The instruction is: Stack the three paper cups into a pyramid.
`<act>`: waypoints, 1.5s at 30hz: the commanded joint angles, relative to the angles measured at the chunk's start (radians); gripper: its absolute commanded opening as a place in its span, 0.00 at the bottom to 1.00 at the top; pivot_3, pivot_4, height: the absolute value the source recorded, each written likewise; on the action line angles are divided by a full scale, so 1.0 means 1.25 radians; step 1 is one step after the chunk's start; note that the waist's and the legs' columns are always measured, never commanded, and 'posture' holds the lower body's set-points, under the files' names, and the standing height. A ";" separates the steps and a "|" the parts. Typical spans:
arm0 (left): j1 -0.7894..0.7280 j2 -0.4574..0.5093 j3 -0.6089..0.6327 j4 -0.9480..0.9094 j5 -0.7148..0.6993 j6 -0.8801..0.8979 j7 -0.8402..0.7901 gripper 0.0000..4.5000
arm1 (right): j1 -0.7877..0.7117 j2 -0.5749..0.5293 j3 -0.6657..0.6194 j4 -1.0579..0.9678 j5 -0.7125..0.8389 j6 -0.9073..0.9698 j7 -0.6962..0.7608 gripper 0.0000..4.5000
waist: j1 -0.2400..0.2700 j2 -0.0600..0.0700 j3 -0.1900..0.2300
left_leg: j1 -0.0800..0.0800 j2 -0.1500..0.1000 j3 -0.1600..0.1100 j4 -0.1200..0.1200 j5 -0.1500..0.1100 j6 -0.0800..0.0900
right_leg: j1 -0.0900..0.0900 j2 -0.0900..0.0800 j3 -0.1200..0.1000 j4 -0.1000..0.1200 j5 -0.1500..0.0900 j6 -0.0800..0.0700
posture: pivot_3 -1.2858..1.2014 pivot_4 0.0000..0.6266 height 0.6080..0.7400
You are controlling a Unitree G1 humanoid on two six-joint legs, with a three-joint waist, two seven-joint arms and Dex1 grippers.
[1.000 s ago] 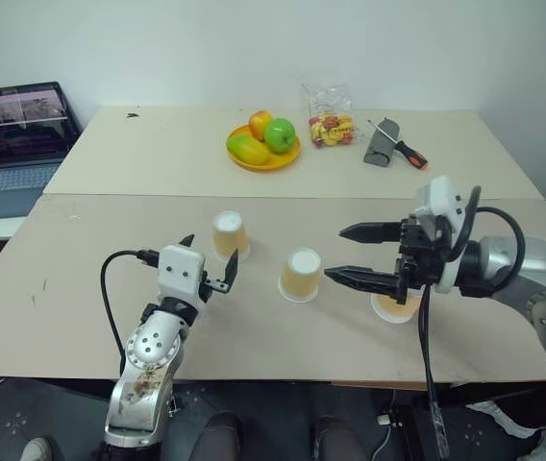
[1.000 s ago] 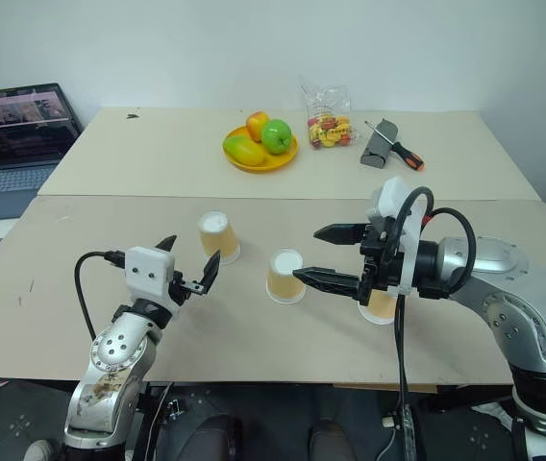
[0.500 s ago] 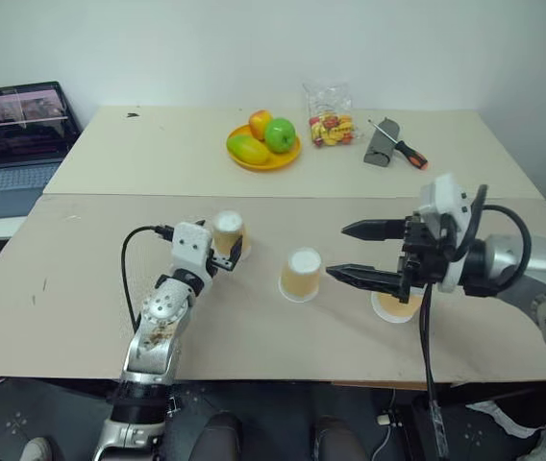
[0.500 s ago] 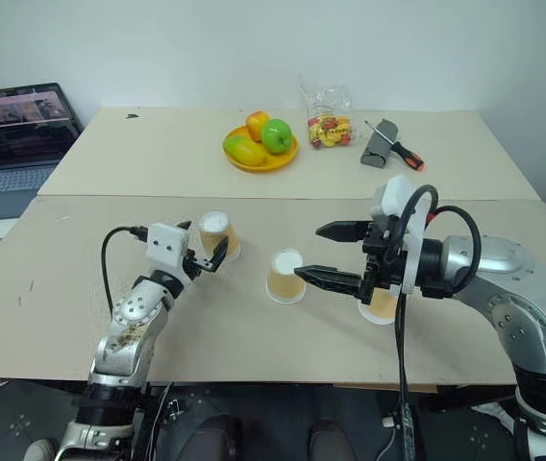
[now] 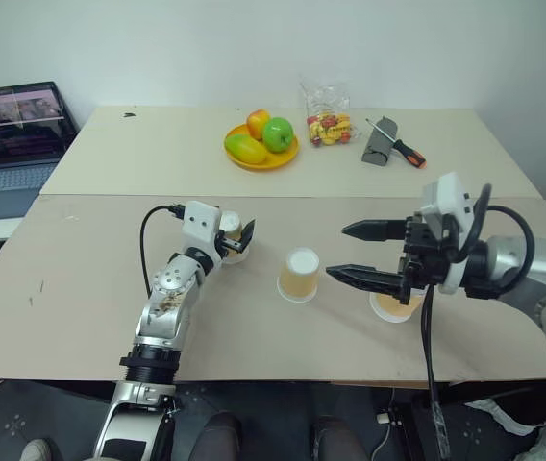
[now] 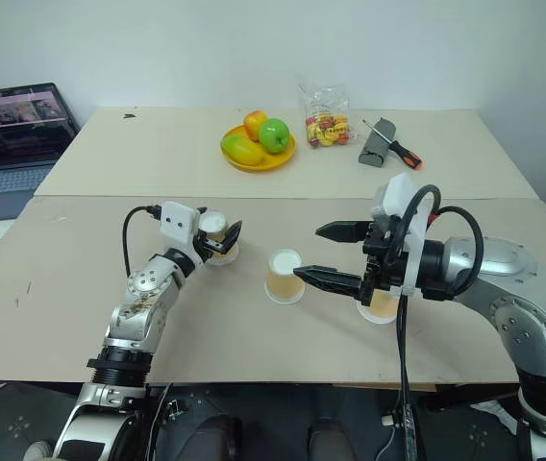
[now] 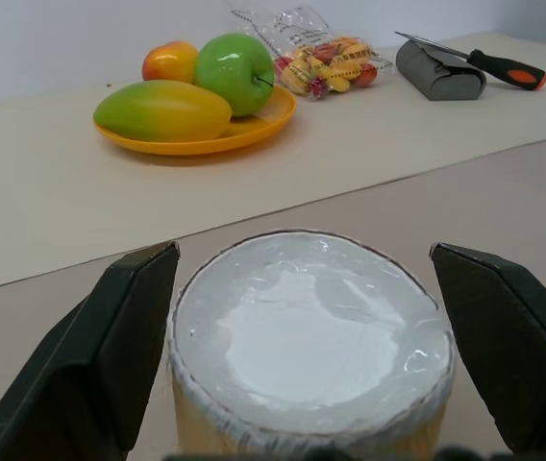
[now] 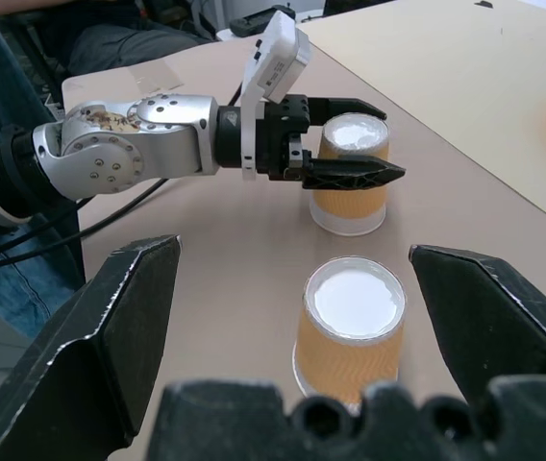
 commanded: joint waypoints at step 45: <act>-0.080 0.190 -0.117 0.045 -0.177 -0.106 -0.680 0.58 | 0.047 -0.011 -0.079 -0.055 0.015 -0.006 -0.064 1.00 | -0.015 0.000 0.000 | -0.001 0.001 0.000 0.000 0.000 0.000 | -0.001 0.001 0.000 0.000 0.000 0.000 | 0.52 0.24 1.00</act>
